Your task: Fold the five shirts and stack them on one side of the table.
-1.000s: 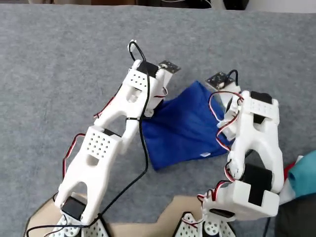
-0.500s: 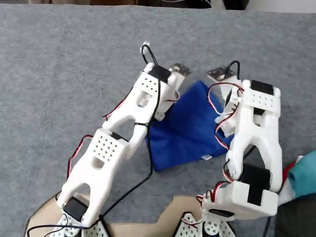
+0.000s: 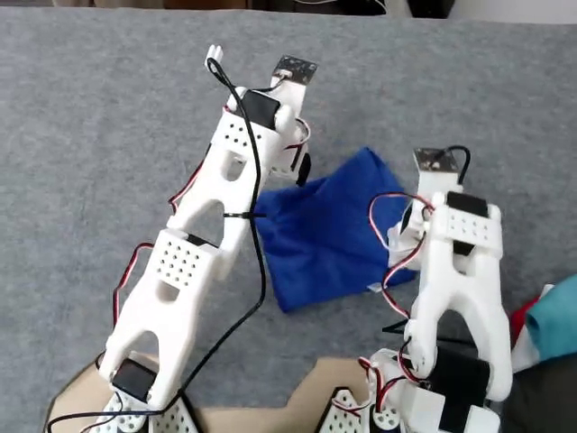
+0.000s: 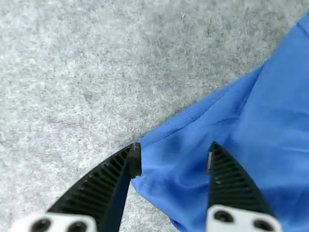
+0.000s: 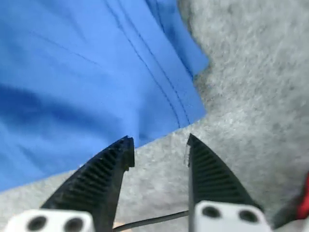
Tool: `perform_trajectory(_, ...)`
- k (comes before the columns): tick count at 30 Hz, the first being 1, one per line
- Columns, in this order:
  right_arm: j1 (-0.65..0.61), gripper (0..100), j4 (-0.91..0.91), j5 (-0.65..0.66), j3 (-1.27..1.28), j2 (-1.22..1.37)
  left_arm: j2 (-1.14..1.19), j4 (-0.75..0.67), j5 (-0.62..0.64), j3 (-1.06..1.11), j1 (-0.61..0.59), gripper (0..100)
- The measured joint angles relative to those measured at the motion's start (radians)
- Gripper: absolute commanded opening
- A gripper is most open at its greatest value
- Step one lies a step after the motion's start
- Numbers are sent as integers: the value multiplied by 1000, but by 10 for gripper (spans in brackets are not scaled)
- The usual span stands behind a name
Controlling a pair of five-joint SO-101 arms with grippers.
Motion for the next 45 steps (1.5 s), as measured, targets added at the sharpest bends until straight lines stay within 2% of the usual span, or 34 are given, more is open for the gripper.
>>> perform_trajectory(5,-6,209,-115,-152,83,0,0,0,0,23,0,230)
perform_trajectory(9,-86,209,-163,-262,121,0,0,0,0,37,0,225)
perform_trajectory(12,-133,208,-192,-299,133,-2,0,0,0,37,0,225)
perform_trajectory(17,-150,206,-301,-307,198,6,0,0,0,37,0,225)
perform_trajectory(21,-152,192,-308,-307,190,35,0,0,0,37,0,225)
perform_trajectory(28,-150,12,-302,-307,178,58,0,0,0,37,0,225)
perform_trajectory(41,-143,4,-293,-308,153,72,0,0,0,37,0,225)
perform_trajectory(45,-49,4,-292,-307,80,78,0,0,0,37,0,225)
